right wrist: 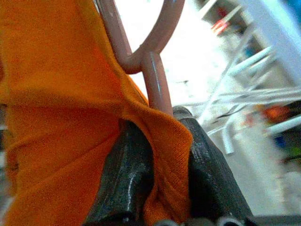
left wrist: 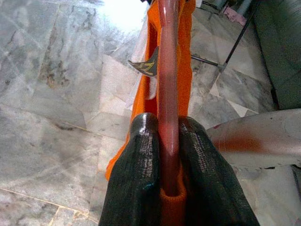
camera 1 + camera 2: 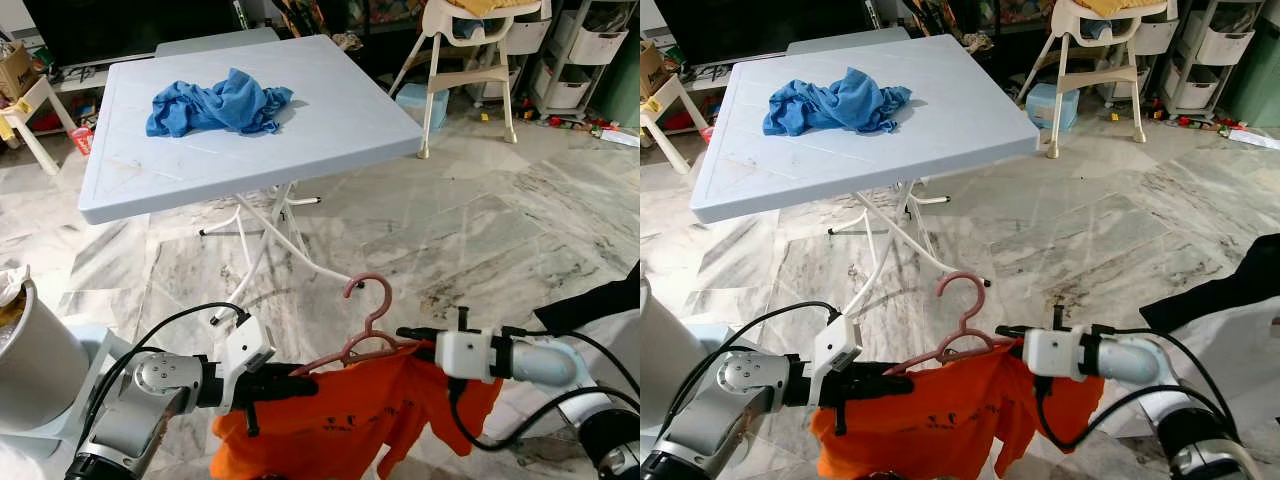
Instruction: Hang hanger
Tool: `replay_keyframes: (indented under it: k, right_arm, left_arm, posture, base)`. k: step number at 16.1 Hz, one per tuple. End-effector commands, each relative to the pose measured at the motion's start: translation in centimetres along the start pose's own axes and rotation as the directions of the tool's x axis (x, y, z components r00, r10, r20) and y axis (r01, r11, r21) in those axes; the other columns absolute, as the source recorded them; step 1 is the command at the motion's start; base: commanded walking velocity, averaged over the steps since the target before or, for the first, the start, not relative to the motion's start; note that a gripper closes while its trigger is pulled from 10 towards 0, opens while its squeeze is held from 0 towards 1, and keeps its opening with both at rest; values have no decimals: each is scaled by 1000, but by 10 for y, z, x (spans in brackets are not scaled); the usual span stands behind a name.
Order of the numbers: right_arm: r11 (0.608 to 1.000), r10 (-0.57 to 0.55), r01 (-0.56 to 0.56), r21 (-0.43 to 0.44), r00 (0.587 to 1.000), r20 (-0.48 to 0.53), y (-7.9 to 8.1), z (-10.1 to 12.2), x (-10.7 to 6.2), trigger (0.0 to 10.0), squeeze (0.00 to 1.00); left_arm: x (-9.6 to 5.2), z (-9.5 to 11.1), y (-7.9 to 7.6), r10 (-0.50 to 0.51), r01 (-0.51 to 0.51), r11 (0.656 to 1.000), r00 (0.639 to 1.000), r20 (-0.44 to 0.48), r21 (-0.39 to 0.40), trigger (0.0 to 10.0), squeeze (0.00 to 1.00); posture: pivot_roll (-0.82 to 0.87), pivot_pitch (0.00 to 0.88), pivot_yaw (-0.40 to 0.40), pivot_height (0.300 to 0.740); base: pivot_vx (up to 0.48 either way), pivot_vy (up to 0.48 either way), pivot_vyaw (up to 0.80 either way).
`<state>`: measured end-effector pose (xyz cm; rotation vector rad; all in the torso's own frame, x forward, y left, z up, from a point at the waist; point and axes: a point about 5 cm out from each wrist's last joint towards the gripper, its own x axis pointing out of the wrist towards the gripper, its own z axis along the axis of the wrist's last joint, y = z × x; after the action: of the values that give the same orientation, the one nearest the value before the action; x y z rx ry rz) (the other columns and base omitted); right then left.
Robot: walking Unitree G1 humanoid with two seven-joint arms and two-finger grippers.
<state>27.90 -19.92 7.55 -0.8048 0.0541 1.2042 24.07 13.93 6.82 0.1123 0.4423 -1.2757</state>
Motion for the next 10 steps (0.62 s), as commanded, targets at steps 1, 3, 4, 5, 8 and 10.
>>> replay_keyframes:
  k: [1, 3, 4, 5, 8, 10]
  right_arm:
    - [994, -53, 48, 100, 998, 46, -10, 5, 1, 10000, 0]
    - [981, -142, 136, 136, 989, 41, -18, 6, 2, 10000, 0]
    - [980, -158, 157, 122, 987, 2, -20, 3, 3, 10000, 0]
    - [976, -171, 170, 137, 985, -4, -23, 3, 6, 10000, 0]
    - [980, -125, 114, 164, 991, 57, -31, 12, 6, 10000, 612]
    - [983, -82, 79, 166, 997, 11, -36, 12, 4, 10000, 1000]
  left_arm:
    - [6, -3, -5, -24, 24, 1000, 1000, -11, 9, 0, 0]
    - [8, -5, -4, -8, 9, 1000, 1000, -15, 13, 0, 0]
    - [11, -7, -4, -2, 2, 1000, 1000, -19, 19, 0, 0]
    - [12, -8, -4, 4, -4, 1000, 1000, -21, 22, 0, 0]
    - [12, -11, -3, 24, -24, 999, 999, -23, 24, 0, 0]
    - [11, -13, -2, 39, -38, 999, 999, -25, 28, 0, 0]
  posture:
    - [-109, 53, 95, 740]
    - [-111, 56, 93, 740]
    - [-107, 54, 89, 740]
    - [-106, 53, 88, 740]
    - [-101, 50, 83, 740]
    - [-100, 49, 81, 740]
  base:
    - [0, 0, 0]
    - [0, 0, 0]
    - [0, 0, 0]
    - [0, 0, 0]
    - [0, 0, 0]
    - [0, 0, 0]
